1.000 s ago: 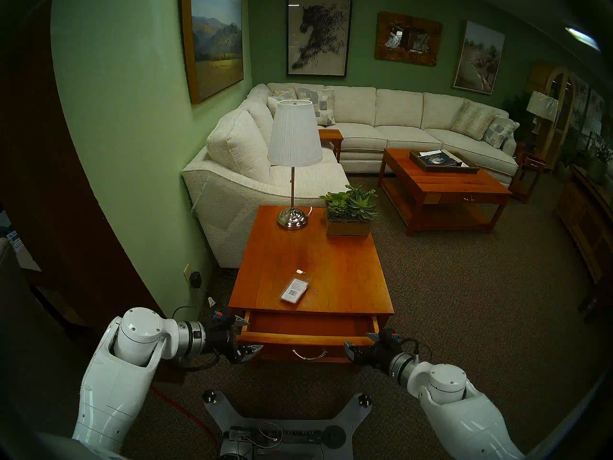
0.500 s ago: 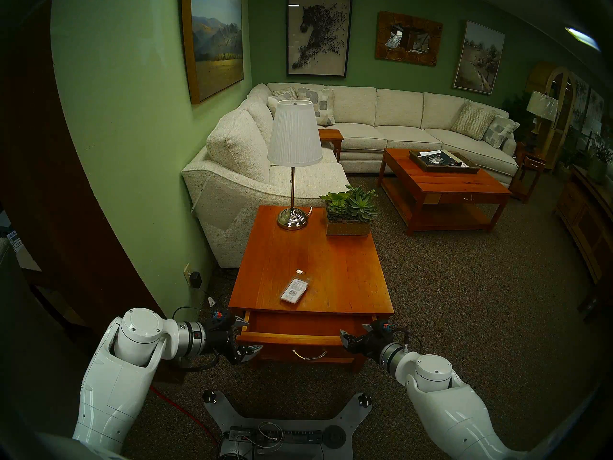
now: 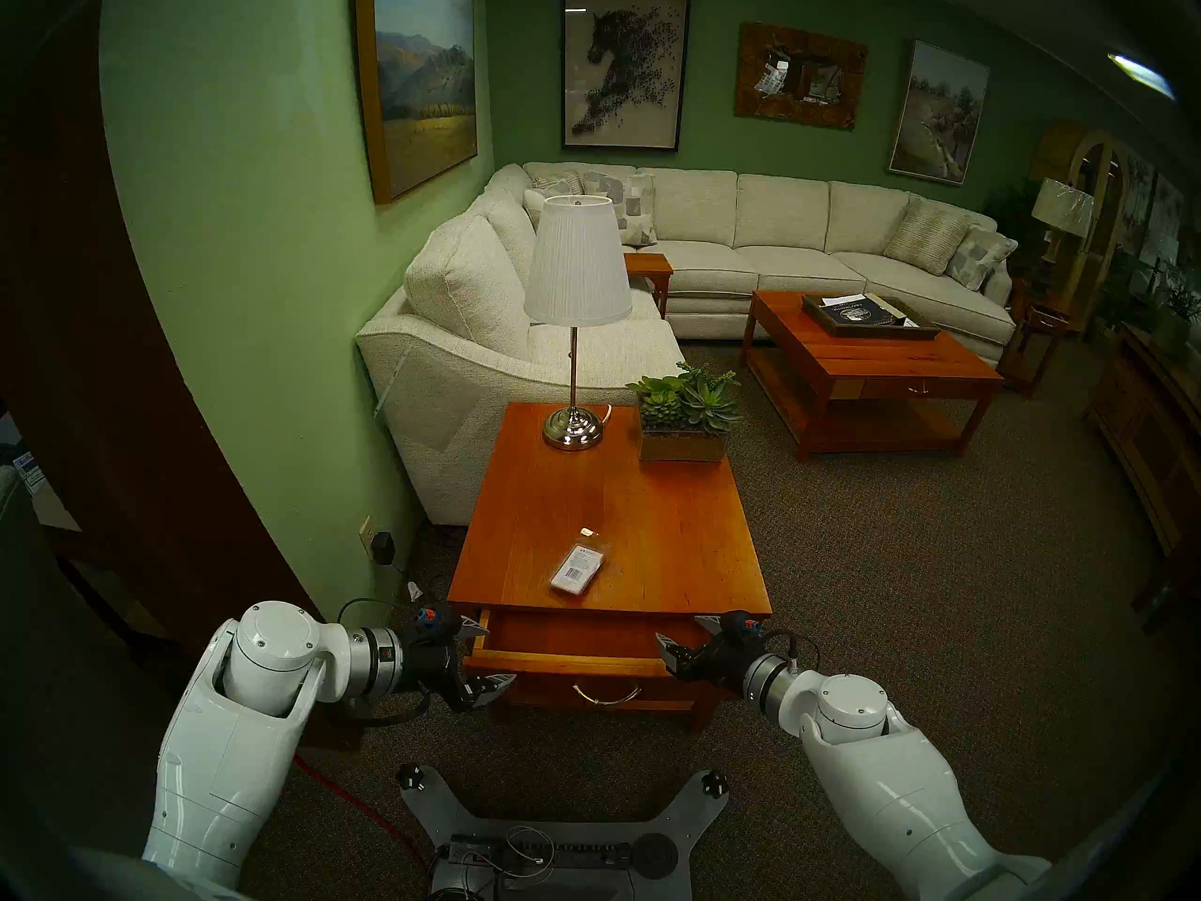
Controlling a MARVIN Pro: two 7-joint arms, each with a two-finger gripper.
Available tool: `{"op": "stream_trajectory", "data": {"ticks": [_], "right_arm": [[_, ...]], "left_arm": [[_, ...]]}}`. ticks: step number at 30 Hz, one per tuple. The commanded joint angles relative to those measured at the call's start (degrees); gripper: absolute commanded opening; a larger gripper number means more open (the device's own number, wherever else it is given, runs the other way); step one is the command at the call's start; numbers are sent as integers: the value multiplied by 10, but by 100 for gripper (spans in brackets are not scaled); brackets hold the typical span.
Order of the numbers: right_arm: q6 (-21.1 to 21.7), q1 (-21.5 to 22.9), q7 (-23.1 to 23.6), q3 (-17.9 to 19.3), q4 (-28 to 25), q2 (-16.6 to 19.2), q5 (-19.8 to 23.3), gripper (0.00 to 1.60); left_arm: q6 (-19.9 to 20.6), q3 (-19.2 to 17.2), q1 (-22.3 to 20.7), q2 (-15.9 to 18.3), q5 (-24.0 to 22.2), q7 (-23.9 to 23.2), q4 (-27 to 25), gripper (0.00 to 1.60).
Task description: Open the drawer, take out the contents and close the drawer
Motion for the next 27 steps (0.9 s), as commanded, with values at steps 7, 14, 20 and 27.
{"op": "stream_trajectory", "data": {"ticks": [7,14,20,27], "right_arm": [[-41,-102,86,40,-112,82,45,160],[-37,-146,123,33,-141,105,61,160],[-36,-195,145,30,-175,119,74,160],[-30,-245,140,39,-194,138,96,160]], "left_arm": [[1,-1,-11,-2,-1,0,-18,160],[0,-2,-11,-2,0,0,-16,160],[-1,-2,-11,-3,0,-1,-15,160],[0,-3,-11,-3,1,-2,-17,160]]}}
